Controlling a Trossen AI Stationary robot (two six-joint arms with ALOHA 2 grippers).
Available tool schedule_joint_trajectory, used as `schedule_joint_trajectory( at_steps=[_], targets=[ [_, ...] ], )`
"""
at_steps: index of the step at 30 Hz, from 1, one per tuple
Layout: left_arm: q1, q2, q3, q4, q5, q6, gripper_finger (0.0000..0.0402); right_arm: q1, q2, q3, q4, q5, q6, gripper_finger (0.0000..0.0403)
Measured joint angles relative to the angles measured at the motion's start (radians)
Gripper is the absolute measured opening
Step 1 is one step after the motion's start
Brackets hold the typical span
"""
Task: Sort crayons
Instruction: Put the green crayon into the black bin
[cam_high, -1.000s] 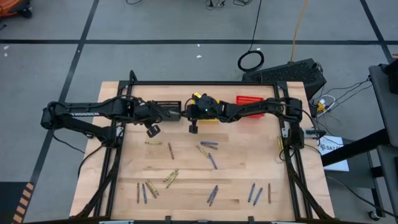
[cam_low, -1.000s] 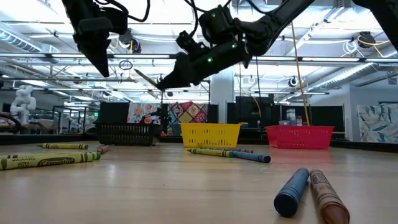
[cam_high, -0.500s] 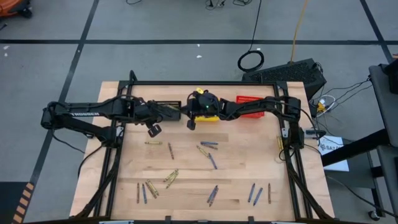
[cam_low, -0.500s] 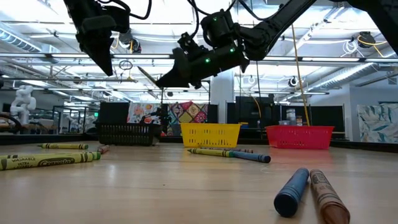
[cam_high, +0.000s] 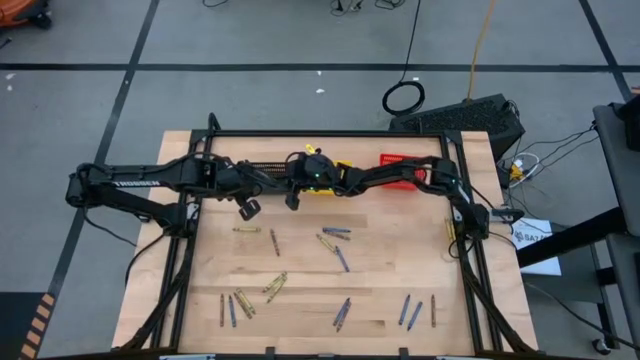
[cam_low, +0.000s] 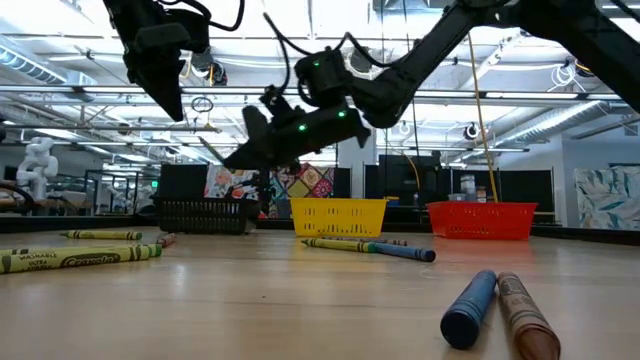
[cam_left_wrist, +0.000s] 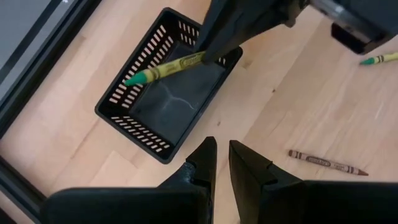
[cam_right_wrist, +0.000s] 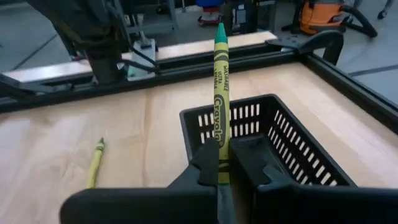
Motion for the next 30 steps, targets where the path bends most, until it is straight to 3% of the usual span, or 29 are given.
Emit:
schedule_joint_trajectory(
  at_steps=[9,12,30],
  targets=[
    [0.0,0.0,0.0,-0.002,0.002,0.001,0.0044,-0.027,0.012,0.11,-0.281,-0.004,-0.123,0.0],
    [0.0,0.0,0.0,-0.001,0.002,0.0,0.0044,-0.037,0.012,0.126,-0.338,-0.069,-0.132,0.0],
    [0.0,0.0,0.0,0.002,0.002,0.003,0.0044,-0.047,0.018,0.126,-0.374,-0.075,-0.175,0.0017]
  ],
)
